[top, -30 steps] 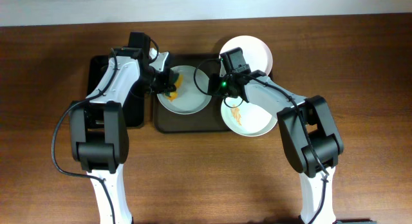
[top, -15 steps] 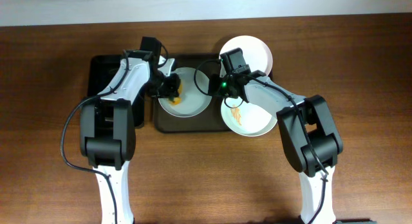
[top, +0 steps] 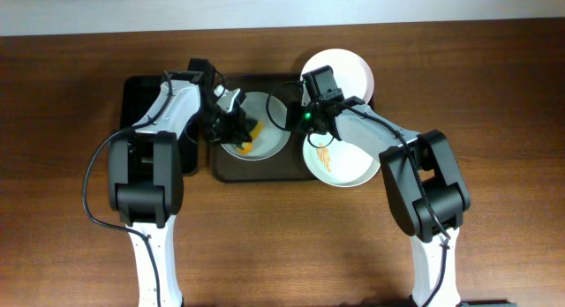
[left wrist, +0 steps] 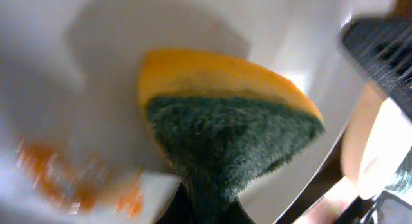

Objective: Clean dirty plates on tray and stack at the side
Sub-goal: 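Lift the sponge with left gripper and move it over the held plate, then scrub the plate surface with the sponge while right gripper holds rim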

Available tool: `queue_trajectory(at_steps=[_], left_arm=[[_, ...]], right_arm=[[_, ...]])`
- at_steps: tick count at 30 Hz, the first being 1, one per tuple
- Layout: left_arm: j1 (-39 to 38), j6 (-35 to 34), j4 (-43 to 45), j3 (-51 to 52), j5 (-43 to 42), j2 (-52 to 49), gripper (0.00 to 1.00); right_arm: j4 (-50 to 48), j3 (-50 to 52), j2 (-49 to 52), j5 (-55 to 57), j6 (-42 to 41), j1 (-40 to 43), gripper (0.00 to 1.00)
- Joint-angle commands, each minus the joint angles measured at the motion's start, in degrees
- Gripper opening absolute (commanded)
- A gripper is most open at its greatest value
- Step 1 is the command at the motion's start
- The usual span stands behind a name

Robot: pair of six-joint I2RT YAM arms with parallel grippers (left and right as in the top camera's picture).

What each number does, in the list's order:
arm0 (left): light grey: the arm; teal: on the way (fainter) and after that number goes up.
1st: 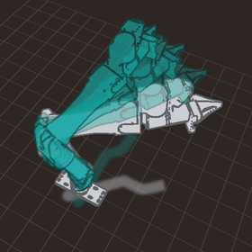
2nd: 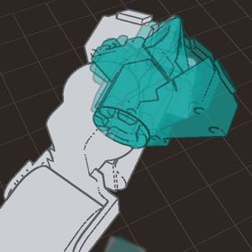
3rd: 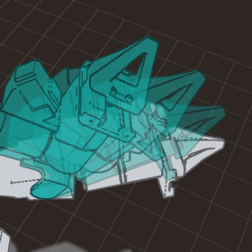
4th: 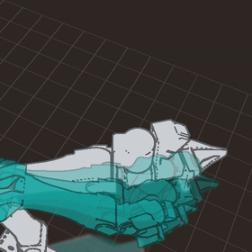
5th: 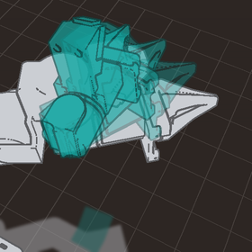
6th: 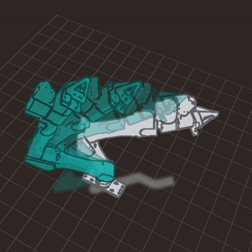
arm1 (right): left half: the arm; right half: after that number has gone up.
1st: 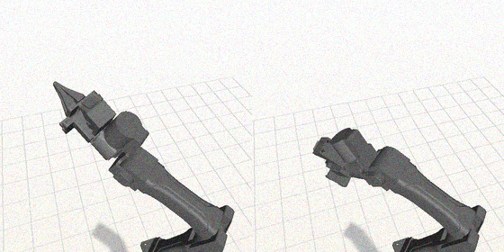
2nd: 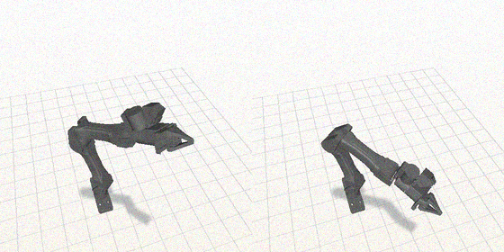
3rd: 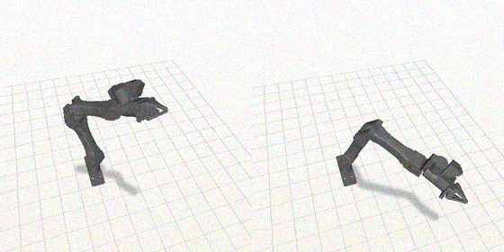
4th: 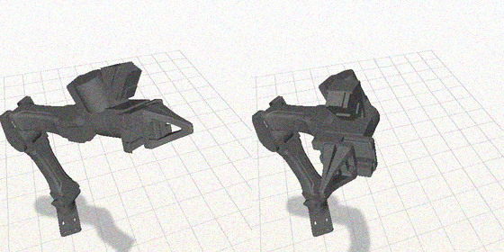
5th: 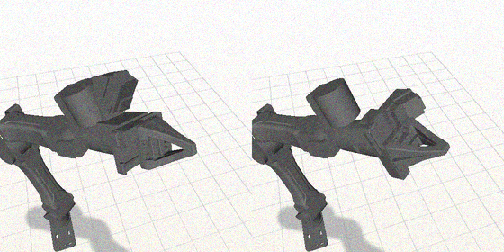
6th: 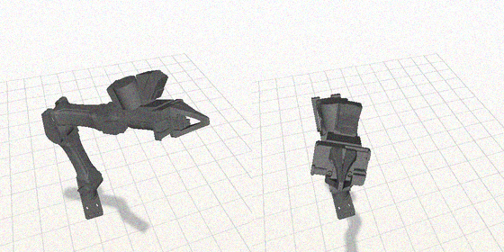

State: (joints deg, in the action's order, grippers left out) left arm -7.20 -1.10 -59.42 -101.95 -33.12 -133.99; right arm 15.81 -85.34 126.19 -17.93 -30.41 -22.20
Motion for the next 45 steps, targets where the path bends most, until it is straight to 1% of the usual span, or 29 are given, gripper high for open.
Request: queue_trajectory(at_steps=[1,3,8,11,14,18,24,26,30,35,37,39,40,41,42,45], left_arm=[[0.6,0.8,-2.3,0.5,12.1,-1.9,0.01],[0.9,0.0,-1.2,0.5,16.2,-1.9,0.01],[0.8,-6.2,7.5,0.5,28.2,-1.9,0.01],[0.5,-7.1,12.0,0.5,31.8,-1.9,0.01],[-0.4,-7.1,14.0,0.5,31.9,-1.9,0.01],[-2.9,-6.9,9.5,0.5,29.9,-1.9,0.01],[-6.0,1.7,0.8,0.5,17.0,-1.9,0.01],[-6.7,2.9,0.2,0.5,15.9,-1.9,0.01],[-5.9,2.8,4.5,0.5,15.9,-1.9,0.01],[-3.3,1.0,15.3,0.5,14.6,-1.9,0.01],[-2.4,0.7,17.0,0.5,16.5,-1.9,0.01],[-2.1,0.7,17.1,0.5,21.0,-2.0,0.01],[-2.1,0.7,16.7,0.5,24.5,-2.0,0.01],[-2.1,0.4,15.2,0.6,30.5,-2.0,0.01],[-2.1,-0.6,14.4,0.6,32.5,-2.0,0.01],[-2.2,-3.5,10.6,0.6,33.8,-2.0,0.01]], right_arm=[[-0.4,-0.8,0.7,-0.7,-0.1,0.2,0.04],[-0.3,-0.8,0.7,-0.7,-0.1,0.2,0.04],[-0.3,-0.8,0.7,-0.7,-0.1,0.2,0.04],[-0.3,-0.8,0.7,-0.5,-0.1,0.2,0.04],[-0.3,-0.8,0.7,-0.3,-0.1,0.2,0.04],[-0.3,-0.8,0.7,-0.3,-0.1,0.2,0.04],[-0.5,-0.8,0.7,-0.3,-0.1,0.2,0.04],[-0.4,-0.8,0.7,-0.3,-0.1,0.2,0.04],[-0.4,-0.8,0.7,-0.3,-0.1,0.2,0.04],[-0.4,-0.8,0.7,-0.3,-0.1,0.2,0.04],[-0.3,-0.8,0.7,-0.3,-0.1,0.2,0.04],[-0.2,-0.8,0.7,-0.3,-0.1,0.2,0.04],[-0.2,-0.8,0.7,-0.3,-0.1,0.2,0.04],[-0.3,-0.8,0.7,-0.3,-0.1,0.2,0.04],[-0.3,-0.8,0.7,-0.3,-0.1,0.2,0.04],[-0.4,-0.8,0.7,-0.3,-0.1,0.2,0.04]])
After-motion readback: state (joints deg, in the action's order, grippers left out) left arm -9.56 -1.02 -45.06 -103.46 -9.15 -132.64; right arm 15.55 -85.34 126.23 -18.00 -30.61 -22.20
